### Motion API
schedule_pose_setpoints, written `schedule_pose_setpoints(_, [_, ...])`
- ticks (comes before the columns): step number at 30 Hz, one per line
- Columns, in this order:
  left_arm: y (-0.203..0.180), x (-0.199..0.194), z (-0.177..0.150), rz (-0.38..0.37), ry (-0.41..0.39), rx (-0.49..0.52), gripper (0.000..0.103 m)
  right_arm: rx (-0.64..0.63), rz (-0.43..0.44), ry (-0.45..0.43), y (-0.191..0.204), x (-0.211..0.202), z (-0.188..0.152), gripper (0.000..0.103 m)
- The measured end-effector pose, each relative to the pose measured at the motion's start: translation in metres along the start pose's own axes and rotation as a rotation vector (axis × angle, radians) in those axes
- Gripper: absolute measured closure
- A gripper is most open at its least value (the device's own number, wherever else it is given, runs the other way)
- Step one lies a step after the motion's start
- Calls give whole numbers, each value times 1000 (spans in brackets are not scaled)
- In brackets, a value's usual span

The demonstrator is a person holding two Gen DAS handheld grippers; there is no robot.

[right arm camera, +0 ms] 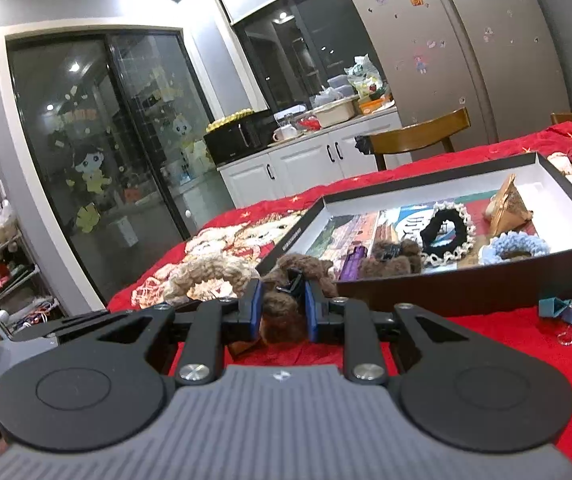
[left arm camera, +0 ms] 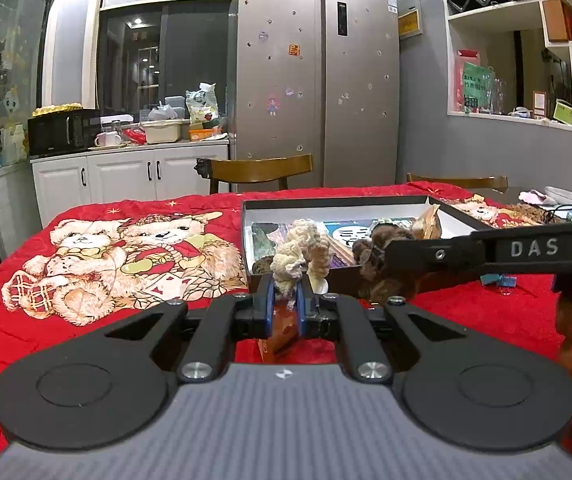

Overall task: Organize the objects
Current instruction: 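Lift and carry the scrunchie and brown plush over the box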

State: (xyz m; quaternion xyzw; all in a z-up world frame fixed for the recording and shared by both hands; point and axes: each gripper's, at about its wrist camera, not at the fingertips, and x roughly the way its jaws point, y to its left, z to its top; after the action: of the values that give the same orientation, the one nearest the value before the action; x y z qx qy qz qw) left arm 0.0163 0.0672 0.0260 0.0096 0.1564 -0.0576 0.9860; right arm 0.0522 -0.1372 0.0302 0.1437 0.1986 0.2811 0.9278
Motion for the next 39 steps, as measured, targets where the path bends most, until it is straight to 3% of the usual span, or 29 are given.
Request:
schedule_pose_setpoints(11, [9, -6, 7, 32, -65, -22, 90, 56, 13, -54, -7, -10, 26, 78])
schedule_pose_setpoints(17, [18, -24, 26, 62, -143, -67, 90, 42, 22, -67, -6, -24, 55, 78])
schedule_pose_setpoints(20, [12, -33, 42, 83, -195, -19, 90, 16, 35, -75, -6, -38, 77, 78])
schedule_pose_setpoints(30, [-16, -44, 121, 78, -308, 49, 90, -108, -48, -136, 12, -77, 147, 78])
schedule_pose_setpoints(35, [-29, -33, 159, 65, -347, 27, 90, -72, -50, -146, 12, -66, 163, 78])
schedule_pose_setpoints(39, [-35, -11, 181, 63, -321, -23, 90, -31, -44, -137, 7, -40, 172, 78])
